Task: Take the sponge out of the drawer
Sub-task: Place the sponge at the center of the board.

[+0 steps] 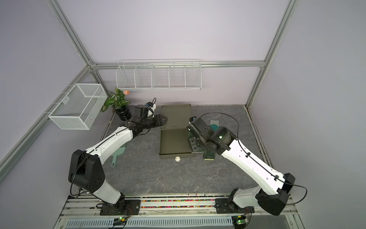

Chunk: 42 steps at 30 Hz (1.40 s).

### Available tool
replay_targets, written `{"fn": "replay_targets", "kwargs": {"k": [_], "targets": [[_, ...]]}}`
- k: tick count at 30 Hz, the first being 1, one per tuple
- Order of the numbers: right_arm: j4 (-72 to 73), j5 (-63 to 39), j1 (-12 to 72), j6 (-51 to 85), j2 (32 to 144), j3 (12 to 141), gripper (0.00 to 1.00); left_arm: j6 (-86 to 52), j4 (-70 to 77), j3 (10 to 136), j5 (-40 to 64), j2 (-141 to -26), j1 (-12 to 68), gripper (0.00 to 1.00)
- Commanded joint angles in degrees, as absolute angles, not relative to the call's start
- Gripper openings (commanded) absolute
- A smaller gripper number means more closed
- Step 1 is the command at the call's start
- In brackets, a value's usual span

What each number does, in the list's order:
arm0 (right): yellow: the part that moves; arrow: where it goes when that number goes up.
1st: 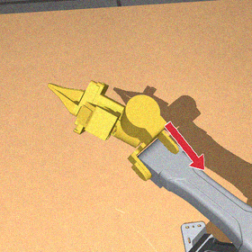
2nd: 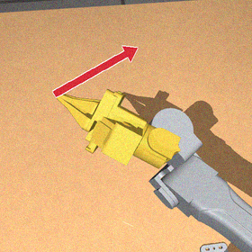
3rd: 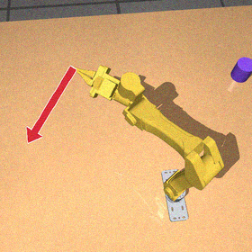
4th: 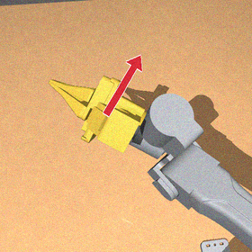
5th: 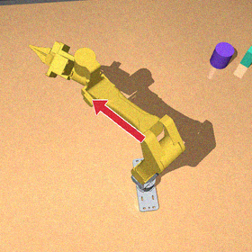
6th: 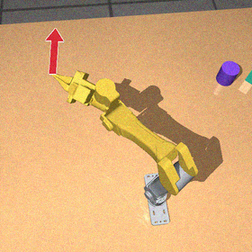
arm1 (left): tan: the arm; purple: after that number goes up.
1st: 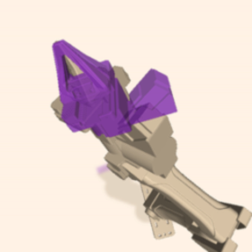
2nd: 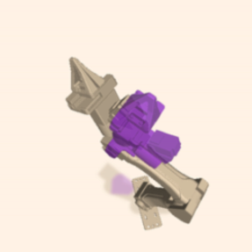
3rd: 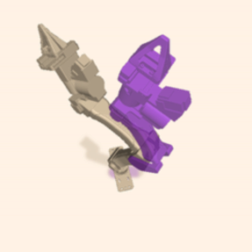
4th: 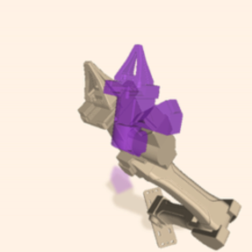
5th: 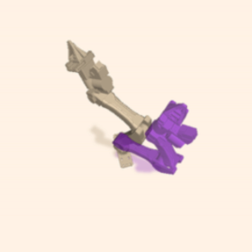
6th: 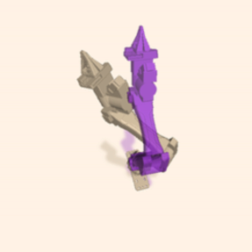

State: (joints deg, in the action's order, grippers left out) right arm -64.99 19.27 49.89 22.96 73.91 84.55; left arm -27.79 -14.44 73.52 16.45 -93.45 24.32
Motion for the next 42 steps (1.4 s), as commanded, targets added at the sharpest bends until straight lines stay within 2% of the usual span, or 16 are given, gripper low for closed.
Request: {"fn": "replay_targets", "kwargs": {"k": [1,9,15,27,34,42], "targets": [[-67.2,19.1,49.5,27.1,68.5,77.0,0.65,-26.8,-18.0,73.9,18.5,-95.7,25.0,0.56],[-65.1,16.8,49.0,34.5,57.2,58.1,0.66,-26.9,-17.8,73.9,18.6,-95.6,25.0,0.56],[-57.3,12.8,48.0,37.4,54.9,46.5,0.67,-27.1,-17.3,73.8,18.8,-95.8,25.0,0.56],[-43.1,9.4,43.1,37.2,61.8,35.8,0.69,-27.1,-16.8,73.7,19.2,-96.2,25.0,0.56],[-41.6,10.5,41.5,35.0,68.5,36.1,0.69,-26.9,-16.5,73.7,19.4,-96.6,25.0,0.56],[-41.2,10.7,39.2,33.1,74.9,36.1,0.75,-26.8,-16.6,73.9,19.5,-96.7,25.0,0.56]]}}
